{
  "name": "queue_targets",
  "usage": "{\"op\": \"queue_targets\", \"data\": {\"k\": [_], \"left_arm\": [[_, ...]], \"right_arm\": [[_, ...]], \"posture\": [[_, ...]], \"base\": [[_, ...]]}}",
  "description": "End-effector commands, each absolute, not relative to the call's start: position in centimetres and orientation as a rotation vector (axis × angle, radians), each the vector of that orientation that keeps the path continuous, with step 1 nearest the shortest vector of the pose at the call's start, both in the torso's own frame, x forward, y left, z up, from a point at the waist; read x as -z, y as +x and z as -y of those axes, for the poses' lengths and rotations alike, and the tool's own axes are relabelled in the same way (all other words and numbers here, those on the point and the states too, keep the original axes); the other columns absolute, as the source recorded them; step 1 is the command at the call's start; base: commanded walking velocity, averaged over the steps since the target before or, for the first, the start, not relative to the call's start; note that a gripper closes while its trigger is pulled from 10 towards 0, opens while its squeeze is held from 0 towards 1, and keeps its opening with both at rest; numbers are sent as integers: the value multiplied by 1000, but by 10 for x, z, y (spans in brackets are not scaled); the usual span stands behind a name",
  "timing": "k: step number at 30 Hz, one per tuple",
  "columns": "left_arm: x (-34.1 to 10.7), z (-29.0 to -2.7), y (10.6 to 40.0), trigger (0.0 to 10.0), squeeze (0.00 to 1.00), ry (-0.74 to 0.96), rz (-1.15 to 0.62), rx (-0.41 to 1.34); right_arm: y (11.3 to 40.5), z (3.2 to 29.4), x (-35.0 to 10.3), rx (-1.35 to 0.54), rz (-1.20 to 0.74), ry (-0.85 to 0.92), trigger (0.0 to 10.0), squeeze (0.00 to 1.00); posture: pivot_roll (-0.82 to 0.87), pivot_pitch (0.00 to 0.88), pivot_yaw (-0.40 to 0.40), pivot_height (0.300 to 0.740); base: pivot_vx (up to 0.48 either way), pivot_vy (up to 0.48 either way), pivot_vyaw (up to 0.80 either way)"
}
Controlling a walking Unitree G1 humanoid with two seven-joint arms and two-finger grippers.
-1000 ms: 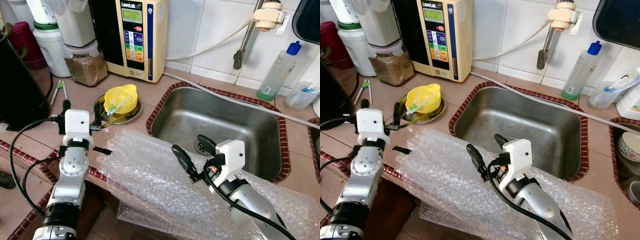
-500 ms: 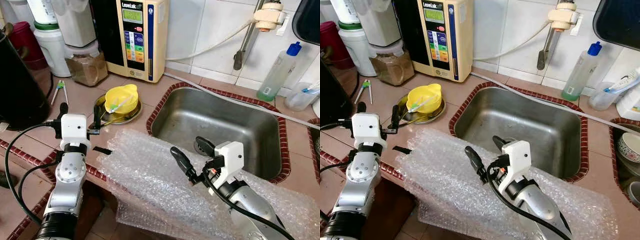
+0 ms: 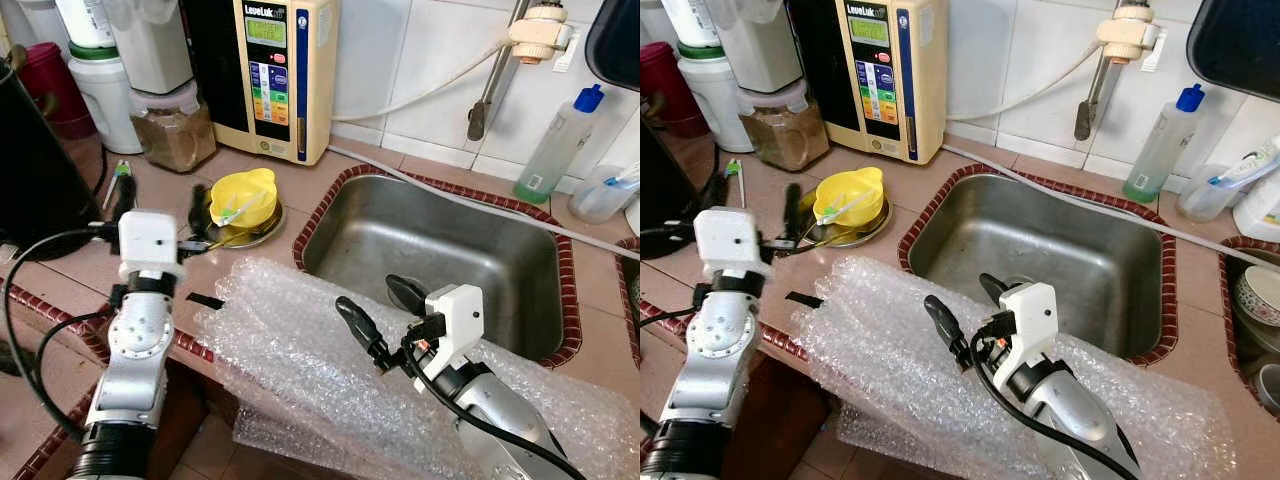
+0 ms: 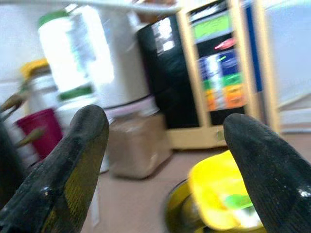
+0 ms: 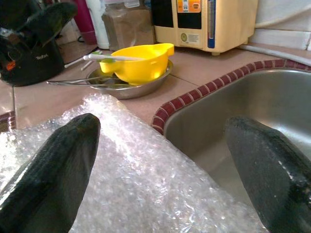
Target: Kitchen organization
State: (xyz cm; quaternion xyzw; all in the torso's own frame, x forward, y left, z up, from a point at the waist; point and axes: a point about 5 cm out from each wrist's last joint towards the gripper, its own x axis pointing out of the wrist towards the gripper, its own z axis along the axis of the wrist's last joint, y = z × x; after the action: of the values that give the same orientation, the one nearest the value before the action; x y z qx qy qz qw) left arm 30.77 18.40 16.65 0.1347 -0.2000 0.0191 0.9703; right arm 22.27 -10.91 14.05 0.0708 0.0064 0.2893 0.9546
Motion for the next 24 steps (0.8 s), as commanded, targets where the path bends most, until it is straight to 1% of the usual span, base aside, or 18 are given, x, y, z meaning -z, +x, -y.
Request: {"op": "queue_targets", "data": {"k": [1, 5, 6, 7, 10, 16, 18, 24], "left_arm": [[-158, -170, 305, 10000, 1000, 240, 373, 59], [-147, -160, 304, 10000, 1000, 223, 327, 126], [-139, -159, 305, 10000, 267, 205, 280, 130], [-131, -160, 307, 10000, 0, 168, 228, 113], [-126, -163, 311, 10000, 0, 130, 189, 79], [-127, -168, 317, 10000, 0, 103, 179, 38], [-126, -169, 322, 10000, 0, 87, 162, 29], [-126, -168, 335, 10000, 0, 64, 148, 25]], "right_arm": [[224, 110, -149, -571, 37, 97, 10000, 0], [225, 111, -151, -553, 45, 99, 10000, 0], [227, 113, -151, -537, 43, 118, 10000, 0], [228, 115, -152, -512, 52, 110, 10000, 0], [231, 121, -154, -489, 61, 68, 10000, 0], [235, 131, -163, -474, 82, 48, 10000, 0], [235, 133, -165, -468, 105, 7, 10000, 0], [231, 123, -159, -517, 49, 61, 10000, 0]], "posture": [[-66, 27, -9, 740], [-67, 25, -8, 740], [-67, 25, -8, 740], [-73, 24, -5, 740], [-73, 24, -5, 740], [-82, 24, -2, 740], [-82, 24, -2, 740], [-91, 21, -7, 740]], "base": [[0, 0, 0], [0, 0, 0], [0, 0, 0], [0, 0, 0], [0, 0, 0], [0, 0, 0], [0, 0, 0], [0, 0, 0]]}}
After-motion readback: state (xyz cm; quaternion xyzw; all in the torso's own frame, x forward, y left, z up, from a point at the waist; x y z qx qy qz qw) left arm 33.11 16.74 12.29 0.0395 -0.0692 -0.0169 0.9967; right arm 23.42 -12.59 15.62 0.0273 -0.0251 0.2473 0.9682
